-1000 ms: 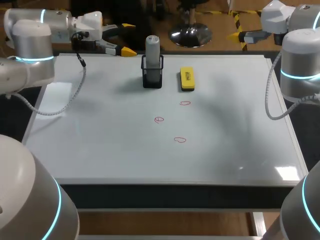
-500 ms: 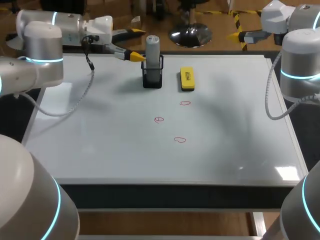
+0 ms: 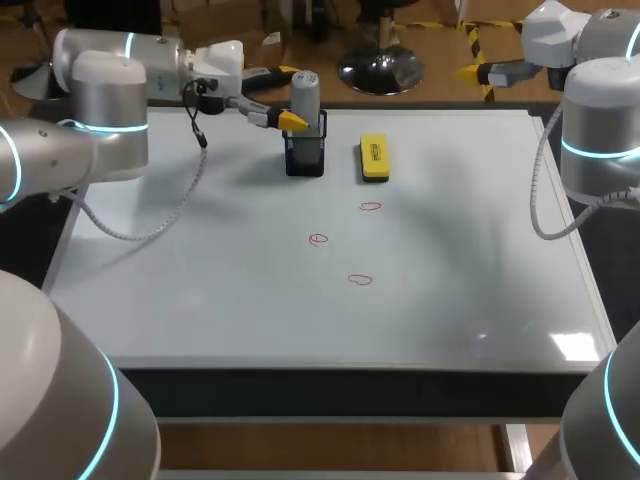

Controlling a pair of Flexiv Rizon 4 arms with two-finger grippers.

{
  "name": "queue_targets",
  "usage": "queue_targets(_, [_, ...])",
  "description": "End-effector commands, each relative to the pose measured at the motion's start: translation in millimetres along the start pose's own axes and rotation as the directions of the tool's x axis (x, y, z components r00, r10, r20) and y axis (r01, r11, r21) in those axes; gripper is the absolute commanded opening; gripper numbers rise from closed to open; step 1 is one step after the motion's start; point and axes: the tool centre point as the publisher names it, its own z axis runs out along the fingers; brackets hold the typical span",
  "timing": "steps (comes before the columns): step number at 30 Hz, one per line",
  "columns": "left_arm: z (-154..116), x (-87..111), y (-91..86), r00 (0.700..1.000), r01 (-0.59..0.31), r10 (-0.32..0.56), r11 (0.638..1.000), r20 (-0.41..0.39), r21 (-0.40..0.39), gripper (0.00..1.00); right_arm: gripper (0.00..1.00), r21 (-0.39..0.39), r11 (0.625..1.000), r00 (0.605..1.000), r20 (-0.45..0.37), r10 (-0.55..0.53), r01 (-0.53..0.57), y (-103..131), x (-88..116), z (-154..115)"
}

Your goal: Pick up the inspection probe, press it on each red-marked spot on the whiteboard one by one, put down the probe, pick up the eraser, and wipe off all the red marks.

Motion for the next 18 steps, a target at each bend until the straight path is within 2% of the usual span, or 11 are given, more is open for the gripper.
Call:
queue_targets(1, [8, -1.0, 1.0, 1.000, 0.001, -0.001, 1.000, 0.007, 0.002, 1.00, 1.00, 0.000, 1.000, 1.000, 0.000, 0.000, 0.000, 0, 0, 0])
queue_targets(10, [21, -2.4, 1.7, 1.000, 0.001, -0.001, 1.000, 0.003, 0.005, 1.00, 1.00, 0.000, 1.000, 1.000, 0.000, 0.000, 0.000, 0, 0, 0])
queue_targets(18, [20, -5.8, 5.9, 1.000, 0.009, -0.009, 1.000, 0.013, 0.010, 0.98, 1.00, 0.000, 1.000, 1.000, 0.000, 0.000, 0.000, 0, 0, 0])
